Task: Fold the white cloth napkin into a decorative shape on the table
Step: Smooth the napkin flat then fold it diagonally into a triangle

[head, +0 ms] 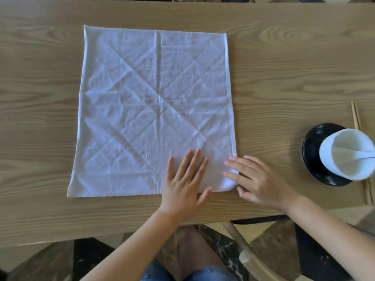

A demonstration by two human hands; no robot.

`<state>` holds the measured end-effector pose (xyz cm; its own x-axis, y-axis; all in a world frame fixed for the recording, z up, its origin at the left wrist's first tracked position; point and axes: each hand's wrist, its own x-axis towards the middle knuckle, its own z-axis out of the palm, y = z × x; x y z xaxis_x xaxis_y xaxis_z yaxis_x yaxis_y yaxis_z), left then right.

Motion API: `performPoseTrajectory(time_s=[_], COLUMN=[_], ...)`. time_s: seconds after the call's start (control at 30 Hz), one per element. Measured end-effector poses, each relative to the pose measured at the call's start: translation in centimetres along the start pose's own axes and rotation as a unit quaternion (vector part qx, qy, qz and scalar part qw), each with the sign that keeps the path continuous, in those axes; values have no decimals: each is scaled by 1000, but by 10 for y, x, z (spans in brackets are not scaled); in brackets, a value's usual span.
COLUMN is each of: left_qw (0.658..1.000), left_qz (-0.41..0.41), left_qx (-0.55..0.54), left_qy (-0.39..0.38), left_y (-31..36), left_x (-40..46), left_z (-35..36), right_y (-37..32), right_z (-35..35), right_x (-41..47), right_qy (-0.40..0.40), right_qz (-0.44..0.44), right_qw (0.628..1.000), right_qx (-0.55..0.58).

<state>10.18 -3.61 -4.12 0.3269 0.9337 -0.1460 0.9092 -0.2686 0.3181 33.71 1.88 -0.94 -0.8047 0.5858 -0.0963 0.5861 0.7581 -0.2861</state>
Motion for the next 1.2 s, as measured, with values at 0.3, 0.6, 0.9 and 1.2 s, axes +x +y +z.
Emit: performPoseTrajectory(time_s=[0.3,0.6,0.9,1.2], left_qw=[990,887,896,936], left_qz=[0,-251,-257,-254], left_qx=[-136,-356,-297,-203], left_qy=[28,153,206,133], left_y=[-4,-55,-160,-258], left_x=[-6,-14,18,52], left_z=[-12,-72,-137,-144], right_y=[0,-11,-19,-13], right_z=[-17,-81,-101,-67], right_x=[35,147,301,416], right_qy=[100,160,205,163], right_qz=[4,123,159,196], right_qw=[995,952,912,920], right_qx=[30,231,318,296])
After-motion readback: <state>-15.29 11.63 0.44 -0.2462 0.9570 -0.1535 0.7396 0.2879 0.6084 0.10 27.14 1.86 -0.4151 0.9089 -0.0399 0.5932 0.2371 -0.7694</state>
